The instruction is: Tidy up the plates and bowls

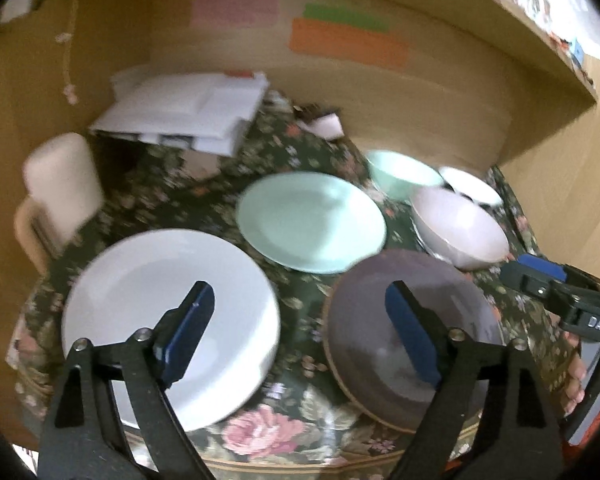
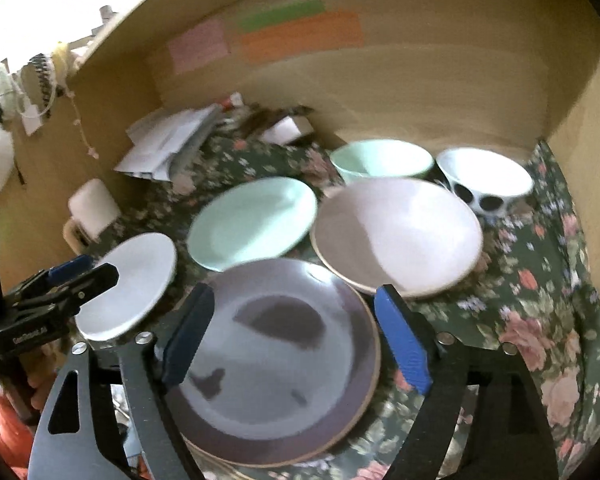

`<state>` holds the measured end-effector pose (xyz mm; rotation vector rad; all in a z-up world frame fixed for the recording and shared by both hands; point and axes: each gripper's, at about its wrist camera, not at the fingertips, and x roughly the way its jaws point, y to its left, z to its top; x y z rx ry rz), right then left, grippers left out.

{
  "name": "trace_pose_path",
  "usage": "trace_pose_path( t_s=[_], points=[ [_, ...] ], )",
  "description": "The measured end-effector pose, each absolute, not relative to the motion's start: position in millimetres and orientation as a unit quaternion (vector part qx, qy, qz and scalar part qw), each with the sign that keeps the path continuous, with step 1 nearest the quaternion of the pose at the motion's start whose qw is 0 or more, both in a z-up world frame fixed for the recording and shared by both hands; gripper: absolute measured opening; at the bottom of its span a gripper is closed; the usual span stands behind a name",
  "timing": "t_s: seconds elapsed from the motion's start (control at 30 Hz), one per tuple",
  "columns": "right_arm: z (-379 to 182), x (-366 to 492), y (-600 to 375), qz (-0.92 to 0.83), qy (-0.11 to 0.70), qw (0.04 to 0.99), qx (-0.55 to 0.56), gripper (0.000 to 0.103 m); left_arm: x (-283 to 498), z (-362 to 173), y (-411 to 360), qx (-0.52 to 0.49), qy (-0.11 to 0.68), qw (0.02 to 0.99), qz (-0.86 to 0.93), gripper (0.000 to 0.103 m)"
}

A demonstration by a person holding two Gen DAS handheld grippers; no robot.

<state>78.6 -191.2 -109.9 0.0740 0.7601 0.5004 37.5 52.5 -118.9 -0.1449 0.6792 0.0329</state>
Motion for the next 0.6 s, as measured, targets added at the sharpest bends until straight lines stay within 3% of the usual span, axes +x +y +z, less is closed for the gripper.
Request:
trace_pose_path(
  t_s=[0.2, 0.6],
  points=[
    [-100.3, 82.3, -165.5, 0.274, 0.354, 0.894, 0.029, 0.085, 24.2, -105.2, 79.2, -0.074, 0.308, 0.947, 0.062, 0.095],
    [-110.3, 94.0, -108.5, 0.330, 0.374, 0.867, -0.005, 0.085, 5.8, -111.2, 134.9, -0.097, 0.312, 0.935, 0.137, 0.096]
  ],
)
